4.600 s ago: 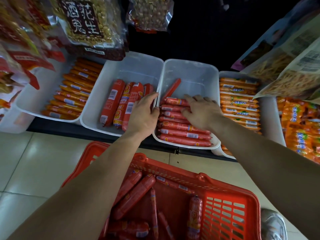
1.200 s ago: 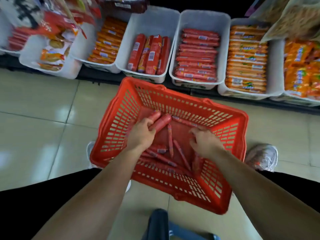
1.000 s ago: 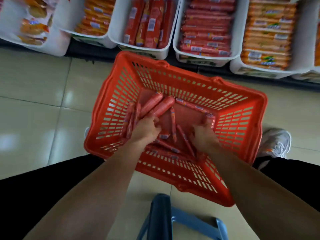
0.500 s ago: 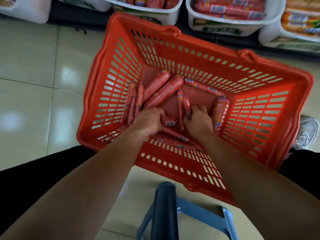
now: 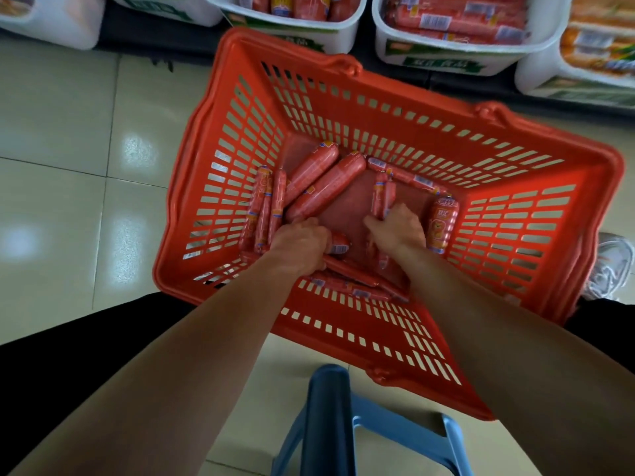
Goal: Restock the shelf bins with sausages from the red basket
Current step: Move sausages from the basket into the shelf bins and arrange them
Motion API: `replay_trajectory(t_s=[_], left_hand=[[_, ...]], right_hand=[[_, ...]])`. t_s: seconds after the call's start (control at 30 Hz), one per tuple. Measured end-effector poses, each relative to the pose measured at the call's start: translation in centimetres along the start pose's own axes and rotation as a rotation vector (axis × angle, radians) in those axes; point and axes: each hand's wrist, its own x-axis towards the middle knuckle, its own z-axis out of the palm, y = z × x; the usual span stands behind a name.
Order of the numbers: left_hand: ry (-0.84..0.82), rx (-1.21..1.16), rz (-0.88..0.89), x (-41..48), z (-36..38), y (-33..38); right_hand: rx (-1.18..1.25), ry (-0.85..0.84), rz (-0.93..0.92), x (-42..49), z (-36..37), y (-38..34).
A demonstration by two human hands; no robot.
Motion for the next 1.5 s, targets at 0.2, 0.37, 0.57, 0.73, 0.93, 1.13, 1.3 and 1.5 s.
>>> replay_trajectory(t_s=[0.2, 0.37, 0.57, 0.73, 0.93, 1.13, 1.3, 1.5], left_hand=[[-0.011, -0.055, -0.023, -1.8, -0.9, -0.4], [0.095, -0.243, -0.220, -3.3, -1.8, -2.5], [0.206, -0.300, -0.542, -4.3, -1.3, -2.4], [0.217, -0.395, -0.608, -2.9, -0.9, -1.7], [0.382, -0.614, -0.641, -1.7, -0.6, -2.2], [0.295, -0.522, -0.633, -0.1, -0.1, -2.5], [0.242, -0.477, -0.605, 0.4, -0.4, -2.7], [0.245, -0.471, -0.455, 0.4, -0.4, -1.3]], right_hand=[[-0.078, 0.074, -0.104, 0.4, -4.1, 1.0], [-0.409, 0.182, -0.344, 1.8, -5.2, 0.6], [-0.530, 0.200, -0.374, 2.5, -4.1, 0.7], [-0.655, 0.169, -0.353, 3.3, -3.8, 1.0], [-0.630, 0.059, -0.337, 3.4, -3.3, 1.6], [-0.459, -0.011, -0.258, 2.0, -1.1, 2.3], [-0.476, 0.025, -0.278, 0.8, 0.0, 2.7], [-0.085, -0.132, -0.121, 1.5, -1.3, 2.2]])
